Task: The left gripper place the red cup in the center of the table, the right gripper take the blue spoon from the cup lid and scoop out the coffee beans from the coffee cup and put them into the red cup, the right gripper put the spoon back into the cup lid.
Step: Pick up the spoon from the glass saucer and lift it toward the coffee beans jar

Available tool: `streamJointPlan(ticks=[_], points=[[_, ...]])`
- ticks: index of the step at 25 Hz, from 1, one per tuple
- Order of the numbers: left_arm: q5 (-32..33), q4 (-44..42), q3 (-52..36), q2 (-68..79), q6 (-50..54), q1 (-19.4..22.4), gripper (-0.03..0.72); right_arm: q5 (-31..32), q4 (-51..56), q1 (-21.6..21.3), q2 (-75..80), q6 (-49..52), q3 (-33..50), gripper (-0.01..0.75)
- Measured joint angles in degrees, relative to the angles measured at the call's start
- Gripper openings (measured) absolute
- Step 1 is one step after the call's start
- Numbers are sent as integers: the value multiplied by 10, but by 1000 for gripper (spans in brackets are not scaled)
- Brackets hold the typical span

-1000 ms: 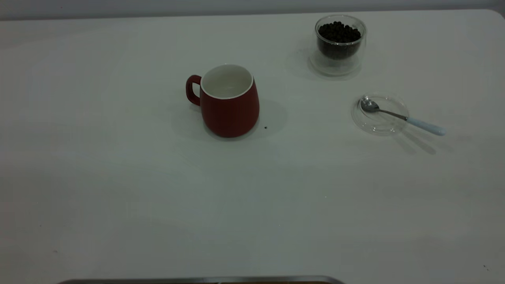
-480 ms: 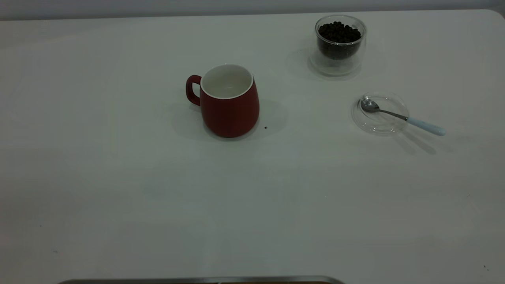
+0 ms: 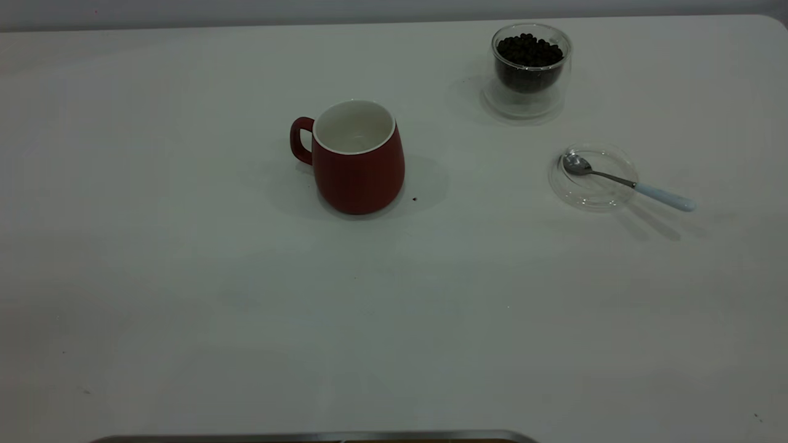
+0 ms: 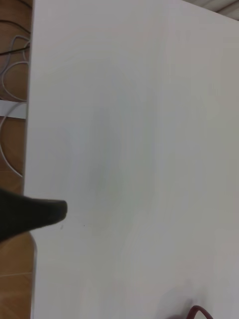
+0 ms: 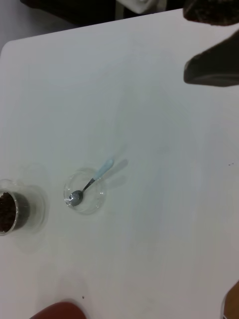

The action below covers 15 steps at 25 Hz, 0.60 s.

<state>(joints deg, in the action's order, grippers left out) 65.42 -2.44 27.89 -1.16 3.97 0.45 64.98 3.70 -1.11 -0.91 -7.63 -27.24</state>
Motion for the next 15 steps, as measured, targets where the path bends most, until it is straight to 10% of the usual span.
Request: streamJointPlan(ticks=[15], points=[[0, 0, 0, 0, -1, 0, 587, 0, 5, 0, 0, 0, 0, 241]])
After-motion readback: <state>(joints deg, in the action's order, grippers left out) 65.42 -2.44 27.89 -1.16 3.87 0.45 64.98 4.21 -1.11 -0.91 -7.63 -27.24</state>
